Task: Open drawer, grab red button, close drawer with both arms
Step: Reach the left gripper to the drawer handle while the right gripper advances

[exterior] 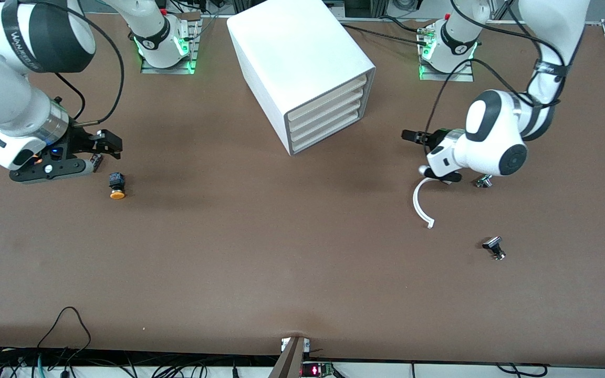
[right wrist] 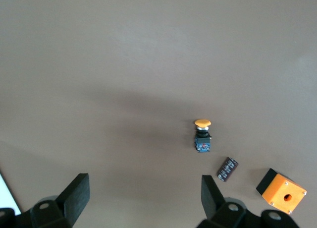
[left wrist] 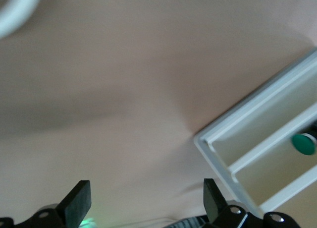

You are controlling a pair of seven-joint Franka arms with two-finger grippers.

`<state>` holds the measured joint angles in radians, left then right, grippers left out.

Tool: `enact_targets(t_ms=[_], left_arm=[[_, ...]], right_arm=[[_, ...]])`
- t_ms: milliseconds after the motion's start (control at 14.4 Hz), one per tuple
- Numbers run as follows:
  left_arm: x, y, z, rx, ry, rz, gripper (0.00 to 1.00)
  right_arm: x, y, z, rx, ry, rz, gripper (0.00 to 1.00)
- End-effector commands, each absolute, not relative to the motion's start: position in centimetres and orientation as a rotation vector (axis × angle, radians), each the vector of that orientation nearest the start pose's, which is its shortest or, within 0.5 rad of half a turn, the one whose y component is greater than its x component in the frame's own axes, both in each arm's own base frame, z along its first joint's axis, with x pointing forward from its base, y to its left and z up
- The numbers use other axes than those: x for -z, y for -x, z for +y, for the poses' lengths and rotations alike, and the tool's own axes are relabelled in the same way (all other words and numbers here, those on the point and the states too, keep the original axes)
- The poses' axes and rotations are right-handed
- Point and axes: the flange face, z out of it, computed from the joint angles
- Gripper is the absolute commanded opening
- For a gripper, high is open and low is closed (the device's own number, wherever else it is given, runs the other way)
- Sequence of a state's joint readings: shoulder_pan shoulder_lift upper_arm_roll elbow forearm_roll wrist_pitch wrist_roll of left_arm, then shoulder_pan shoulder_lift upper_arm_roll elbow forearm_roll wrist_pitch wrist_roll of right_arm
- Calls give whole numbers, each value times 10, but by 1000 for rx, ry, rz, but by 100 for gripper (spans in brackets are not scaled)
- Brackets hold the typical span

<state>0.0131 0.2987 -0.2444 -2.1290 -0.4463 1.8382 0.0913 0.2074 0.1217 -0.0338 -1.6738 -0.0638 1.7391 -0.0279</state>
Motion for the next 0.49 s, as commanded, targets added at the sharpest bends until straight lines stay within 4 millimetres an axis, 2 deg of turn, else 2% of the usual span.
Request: enact_targets(t_ms=[0,208,277,416], left_arm=[[-237,-473,-179,-1172,3431,141,100],[-240,-462,-214,-1268,3498,126,99],[-242,-458,-226,-1294,3513,131,95],[-244,-454,-240,-1337,3556,129,95]], right_arm=[[-528,-588,116,-57,3149,-360,100],[-525,-587,143,-63,3107,-430,100],[-525,-589,149,-56,3105,-447,100],[-524,-590,156,-54,3102,-461,100]])
